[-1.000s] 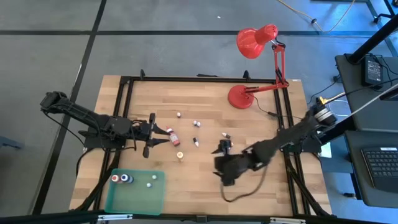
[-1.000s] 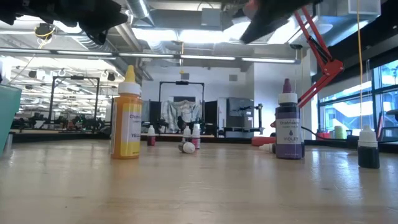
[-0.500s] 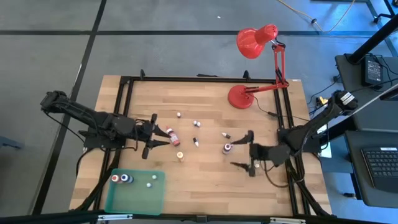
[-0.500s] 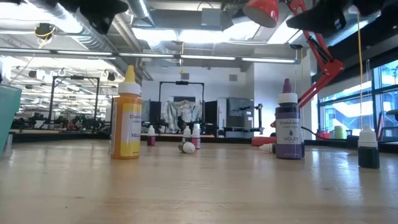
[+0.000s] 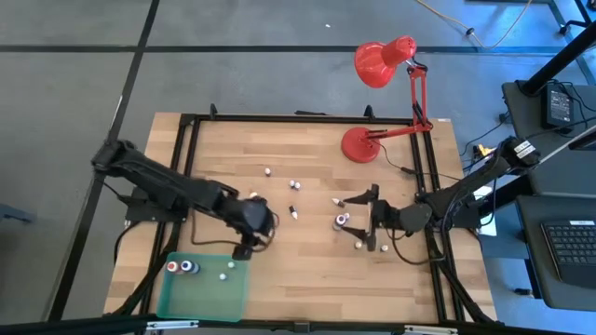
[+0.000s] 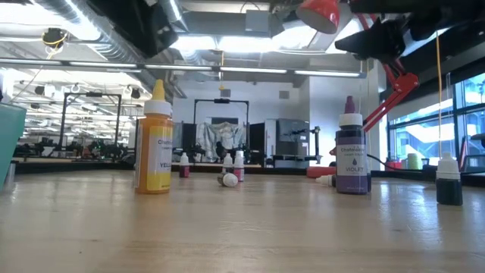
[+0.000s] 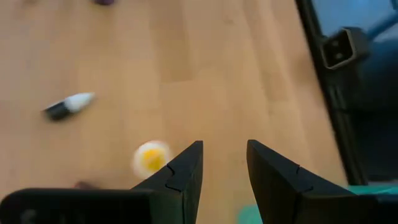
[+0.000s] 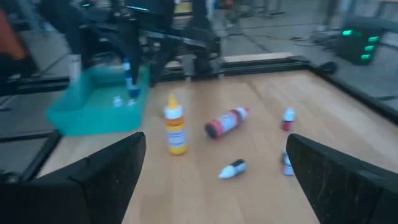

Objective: Pick & Place food coloring
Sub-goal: Put the yellow food coloring into the blue bin

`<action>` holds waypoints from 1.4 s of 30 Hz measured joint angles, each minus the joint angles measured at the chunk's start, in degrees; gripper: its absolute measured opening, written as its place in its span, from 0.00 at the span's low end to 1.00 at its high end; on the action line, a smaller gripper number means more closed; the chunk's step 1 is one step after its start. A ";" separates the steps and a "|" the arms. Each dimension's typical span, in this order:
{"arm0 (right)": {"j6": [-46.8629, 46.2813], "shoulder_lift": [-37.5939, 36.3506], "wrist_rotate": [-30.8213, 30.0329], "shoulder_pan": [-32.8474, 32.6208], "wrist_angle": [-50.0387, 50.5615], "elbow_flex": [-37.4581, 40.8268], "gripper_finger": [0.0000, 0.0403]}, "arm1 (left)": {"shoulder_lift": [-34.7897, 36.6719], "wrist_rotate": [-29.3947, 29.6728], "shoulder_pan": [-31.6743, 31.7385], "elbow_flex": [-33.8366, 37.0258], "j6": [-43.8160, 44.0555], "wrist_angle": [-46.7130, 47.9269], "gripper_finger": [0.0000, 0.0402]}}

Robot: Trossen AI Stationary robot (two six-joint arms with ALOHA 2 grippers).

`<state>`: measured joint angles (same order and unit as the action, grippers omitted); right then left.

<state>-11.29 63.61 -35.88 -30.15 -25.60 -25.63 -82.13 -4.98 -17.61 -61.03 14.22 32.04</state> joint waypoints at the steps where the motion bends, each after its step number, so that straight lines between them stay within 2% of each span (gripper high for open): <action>1: 0.00 0.02 1.18 0.00 0.03 -0.05 0.97 | -1.47 0.02 0.00 -1.30 0.00 0.64 0.30; 7: -0.17 0.03 4.53 -0.01 0.06 -0.10 0.97 | -7.19 4.51 0.09 -6.17 -0.50 6.01 0.29; 13: -0.17 0.03 4.53 0.00 0.08 -0.13 0.97 | -7.25 5.04 -0.05 -7.53 -0.57 6.21 0.30; 27: -0.02 0.05 4.53 0.00 0.23 -0.15 0.97 | -6.88 3.90 -0.28 -7.67 -0.40 -8.24 0.29; 42: 0.02 0.05 4.50 0.00 0.35 -0.15 0.97 | -6.88 4.28 -0.24 -7.65 0.23 -9.87 0.30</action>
<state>-11.27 63.66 -31.38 -30.15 -25.25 -25.78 -89.01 -0.70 -17.85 -68.69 14.45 22.17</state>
